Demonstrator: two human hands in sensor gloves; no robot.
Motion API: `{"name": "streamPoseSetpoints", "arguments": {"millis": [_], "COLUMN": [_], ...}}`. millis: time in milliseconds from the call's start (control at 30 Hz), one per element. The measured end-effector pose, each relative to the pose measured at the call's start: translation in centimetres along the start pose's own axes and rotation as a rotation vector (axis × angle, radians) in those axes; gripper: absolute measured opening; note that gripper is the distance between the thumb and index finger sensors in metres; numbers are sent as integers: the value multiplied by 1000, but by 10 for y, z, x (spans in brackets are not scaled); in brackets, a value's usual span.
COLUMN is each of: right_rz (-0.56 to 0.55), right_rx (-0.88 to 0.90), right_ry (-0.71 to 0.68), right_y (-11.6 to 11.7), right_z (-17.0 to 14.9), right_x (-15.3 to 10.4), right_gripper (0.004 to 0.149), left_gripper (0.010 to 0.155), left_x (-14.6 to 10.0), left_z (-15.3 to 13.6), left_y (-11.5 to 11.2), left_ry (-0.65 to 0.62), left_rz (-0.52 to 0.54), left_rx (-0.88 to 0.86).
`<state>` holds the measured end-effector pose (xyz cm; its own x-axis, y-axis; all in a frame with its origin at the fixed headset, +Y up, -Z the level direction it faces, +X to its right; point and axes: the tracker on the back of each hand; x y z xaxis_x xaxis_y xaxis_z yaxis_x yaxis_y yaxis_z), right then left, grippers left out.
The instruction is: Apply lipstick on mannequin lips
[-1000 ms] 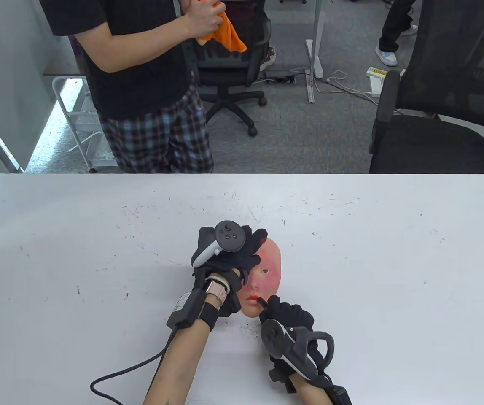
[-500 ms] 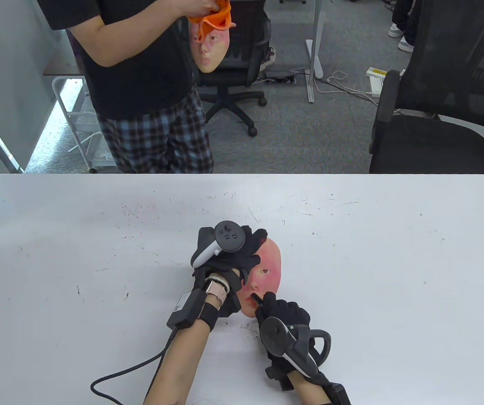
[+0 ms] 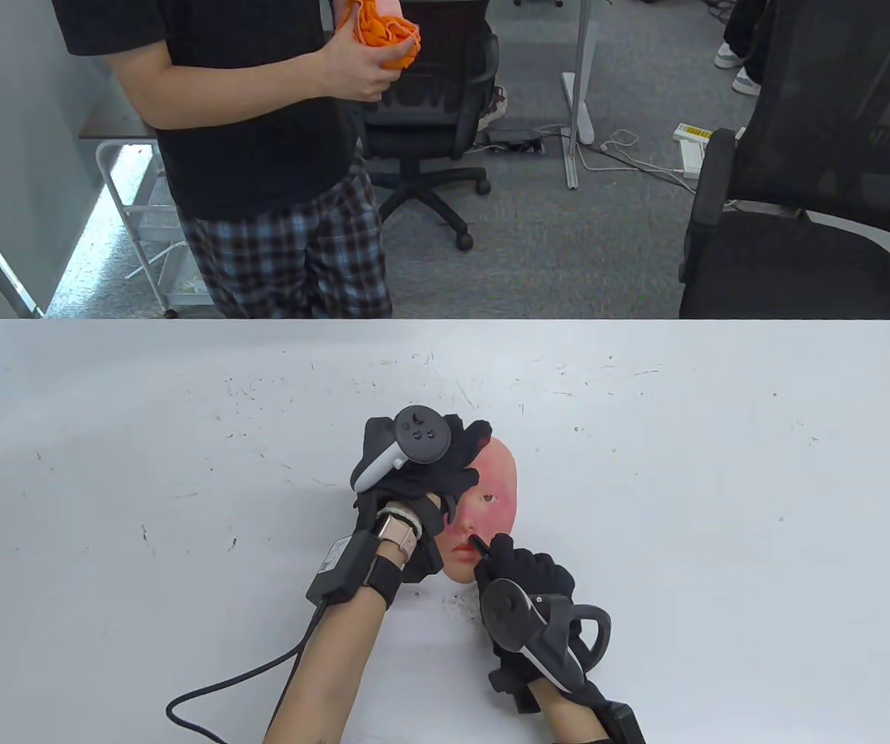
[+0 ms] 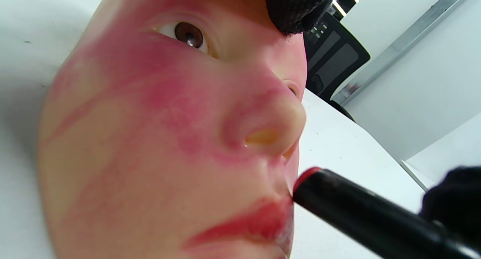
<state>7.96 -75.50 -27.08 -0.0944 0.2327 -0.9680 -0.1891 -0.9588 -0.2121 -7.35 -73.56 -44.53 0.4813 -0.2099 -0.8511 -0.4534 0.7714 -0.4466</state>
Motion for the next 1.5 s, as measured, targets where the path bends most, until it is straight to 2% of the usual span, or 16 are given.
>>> {"name": "streamPoseSetpoints", "arguments": {"millis": [233,400,733,867,933,1033,1200,1333,1400,1500], "right_rz": [34,-44,-9,-33,18,22,44,7,22,-1], "right_rx": [-33,-38,-13,-8,-54,12,12,-36,-48,-41], "right_ry": [-82,-35,-54,-5,15,-22,-28,5,29,-8], "right_y": [4,2,3,1,1,2,3,0,0,0], "right_z": [14,11,12,6,5,8,16,10,8,14], "right_x": [2,0,1,-2,-2,-3,0,-3,-2,-1], "right_gripper": [52,52,53,52,52,52,50,50,50,50], "left_gripper": [71,71,71,71,71,71,71,71,71,71], "left_x": [0,0,0,0,0,0,0,0,0,0], "left_z": [0,-1,-1,-1,-1,-1,-1,-1,-2,-2], "left_y": [0,0,0,0,0,0,0,0,0,0], "left_ry": [-1,-1,-3,-3,-3,-4,-4,-4,-5,-5], "left_rz": [-1,0,-2,-2,-1,-1,-3,-3,-3,-3], "left_rx": [-3,-2,-7,-7,-8,-7,-9,-10,-10,-9]}}
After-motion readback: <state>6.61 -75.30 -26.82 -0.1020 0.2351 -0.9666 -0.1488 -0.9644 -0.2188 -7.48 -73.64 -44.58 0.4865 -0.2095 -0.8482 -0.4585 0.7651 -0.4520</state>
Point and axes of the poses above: the tracker on the back of each hand, its own z axis roughly to the thumb side, its own x axis roughly from the wrist to the fingertips, y = z × x, and after that the axes turned 5 degrees about -y, right-handed
